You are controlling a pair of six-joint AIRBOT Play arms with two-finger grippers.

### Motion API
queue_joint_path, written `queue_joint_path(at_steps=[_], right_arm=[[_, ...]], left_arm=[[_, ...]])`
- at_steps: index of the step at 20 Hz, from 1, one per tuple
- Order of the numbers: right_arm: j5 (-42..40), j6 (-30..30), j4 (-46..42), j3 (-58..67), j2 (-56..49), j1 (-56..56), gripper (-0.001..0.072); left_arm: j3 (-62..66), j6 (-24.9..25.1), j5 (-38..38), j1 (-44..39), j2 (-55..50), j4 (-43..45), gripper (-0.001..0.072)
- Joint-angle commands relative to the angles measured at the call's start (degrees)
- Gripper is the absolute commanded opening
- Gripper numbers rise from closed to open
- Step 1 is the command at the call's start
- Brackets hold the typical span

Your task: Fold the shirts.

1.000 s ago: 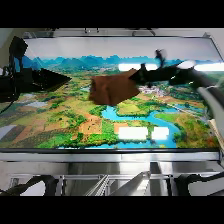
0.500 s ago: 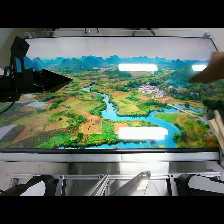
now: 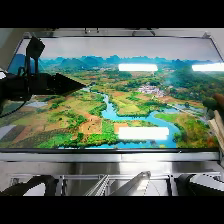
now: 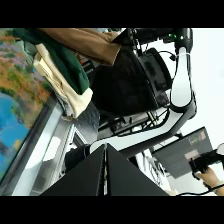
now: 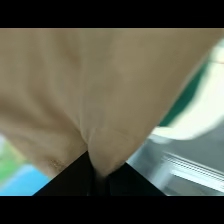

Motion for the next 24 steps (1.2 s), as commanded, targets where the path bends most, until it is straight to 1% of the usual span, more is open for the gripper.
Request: queue_joint_path(at_steps=[1,2,3,4,6,7,8,9,10,11,12,13,14,15,16,18,19,21,24], right_arm=[[3.7,-1.7,-16.5,-10.5,1.7,-2.0,0.0021],[3.6,-1.8,-16.5,-13.8,1.8,-2.4,0.0033],[3.6,-1.8,-16.7,-16.5,1.8,-2.6,0.0093],[3.7,-1.8,-18.3,-19.2,1.8,-2.6,0.0211],[3.8,-1.8,-22.8,-21.6,1.7,-2.6,0.0376],[3.8,-1.8,-23.0,-21.6,1.7,-2.6,0.0446],[3.8,-1.8,-22.9,-21.6,1.8,-2.6,0.0477],[4.0,-1.7,-19.8,-20.8,1.9,-2.3,0.0612],[4.0,0.0,-15.1,-19.9,2.0,-2.0,0.0578],[3.9,0.8,-8.9,-19.1,2.2,-1.6,0.0432],[3.8,0.8,-1.7,-18.4,2.2,-1.4,0.017],[3.6,0.8,6.5,-18.1,2.4,-1.1,0.0019],[3.2,0.7,14.8,-18.1,2.6,-0.4,0.0021],[2.1,-0.5,21.2,-18.2,3.1,0.6,0.002],[0.2,-2.5,25.6,-18.4,4.4,2.4,0.0019],[-5.2,-4.8,26.6,-21.3,9.9,7.6,0.0018],[-8.0,-5.6,26.7,-24.5,13.6,10.6,0.0018],[-13.8,-8.1,28.2,-34.6,22.3,17.7,0.0018],[-19.8,-11.7,35.5,-54.5,35.5,31.2,0.002]], left_arm=[[0.0,0.3,-0.1,-2.5,0.0,-0.1,0.0015],[0.0,0.3,-0.1,-3.1,0.0,0.0,0.0016],[0.0,0.3,-0.1,-3.7,0.0,-0.1,0.0016],[0.0,0.3,-0.1,-4.0,0.0,-0.1,0.0016],[0.0,0.3,-0.7,-4.3,0.0,-0.1,0.0015],[0.0,0.3,-1.0,-4.3,0.0,-0.1,0.0015],[0.0,0.3,-1.0,-4.3,0.0,-0.1,0.0015],[0.0,0.3,-1.0,-4.2,0.0,-0.2,0.0014],[0.0,0.3,-1.0,-3.7,0.0,-0.2,0.0013],[0.1,0.3,-0.9,-2.9,0.0,-0.2,0.0006],[0.6,0.3,-0.9,-1.9,0.0,0.0,0.0006],[1.6,0.2,-1.0,-0.6,0.0,-0.1,0.0006],[2.8,-0.4,-1.2,0.9,0.0,-0.1,0.0006],[4.4,-1.3,-1.2,2.5,0.1,0.5,0.0003],[6.3,-2.6,-1.2,3.8,0.4,3.5,-0.0004],[7.2,-4.6,0.6,4.8,3.5,11.7,-0.0003],[5.6,-4.7,1.5,4.8,6.1,12.8,-0.0002],[-1.1,-4.7,2.1,4.8,11.8,13.0,0.0015],[-16.2,-5.8,4.2,4.8,21.4,15.9,0.0016]])
